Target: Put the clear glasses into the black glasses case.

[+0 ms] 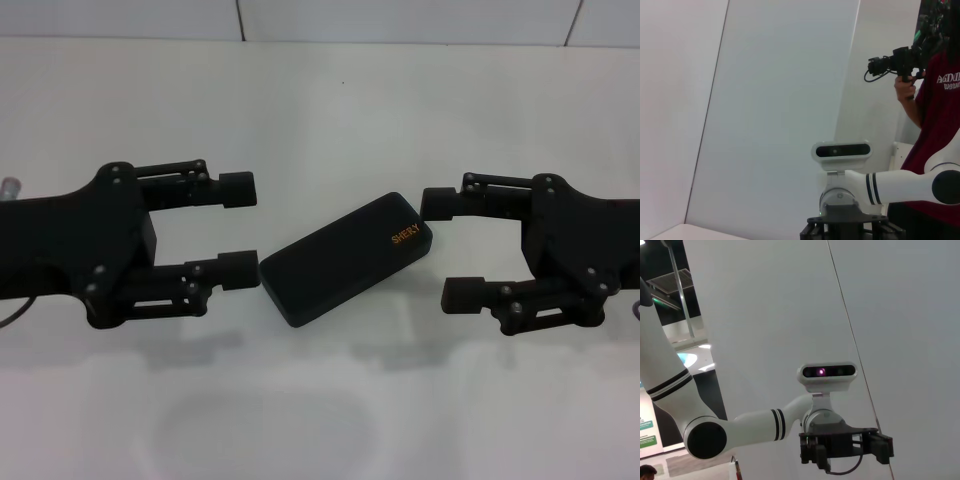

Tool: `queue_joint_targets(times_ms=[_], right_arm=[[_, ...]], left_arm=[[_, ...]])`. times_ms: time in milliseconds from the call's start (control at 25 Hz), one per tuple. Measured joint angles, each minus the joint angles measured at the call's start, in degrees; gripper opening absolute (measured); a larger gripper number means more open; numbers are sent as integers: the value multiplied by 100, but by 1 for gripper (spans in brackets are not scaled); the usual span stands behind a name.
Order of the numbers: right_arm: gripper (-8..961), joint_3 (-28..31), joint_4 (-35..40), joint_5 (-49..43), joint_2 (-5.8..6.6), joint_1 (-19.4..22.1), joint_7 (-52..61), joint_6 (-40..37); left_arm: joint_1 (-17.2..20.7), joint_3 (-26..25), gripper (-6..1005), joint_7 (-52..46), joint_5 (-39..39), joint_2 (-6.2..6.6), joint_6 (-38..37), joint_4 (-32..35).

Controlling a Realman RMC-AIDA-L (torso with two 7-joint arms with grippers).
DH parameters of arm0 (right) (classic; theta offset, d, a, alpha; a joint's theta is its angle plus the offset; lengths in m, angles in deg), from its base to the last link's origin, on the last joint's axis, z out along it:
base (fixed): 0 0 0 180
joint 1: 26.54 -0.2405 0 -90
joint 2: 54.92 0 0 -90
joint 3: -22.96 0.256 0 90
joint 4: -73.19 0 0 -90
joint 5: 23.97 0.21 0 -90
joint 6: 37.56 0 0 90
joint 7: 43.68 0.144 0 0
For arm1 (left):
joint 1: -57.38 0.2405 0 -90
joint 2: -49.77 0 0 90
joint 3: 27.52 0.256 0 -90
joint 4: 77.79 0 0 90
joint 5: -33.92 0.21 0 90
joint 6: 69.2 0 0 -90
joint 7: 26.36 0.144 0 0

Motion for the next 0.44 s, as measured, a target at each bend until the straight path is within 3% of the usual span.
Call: queue_joint_targets(times_ms=[440], right_arm=[[827, 31, 71, 0, 50, -3, 26, -31]], left_arm=[[7, 0, 707, 85, 136, -44, -1, -9]])
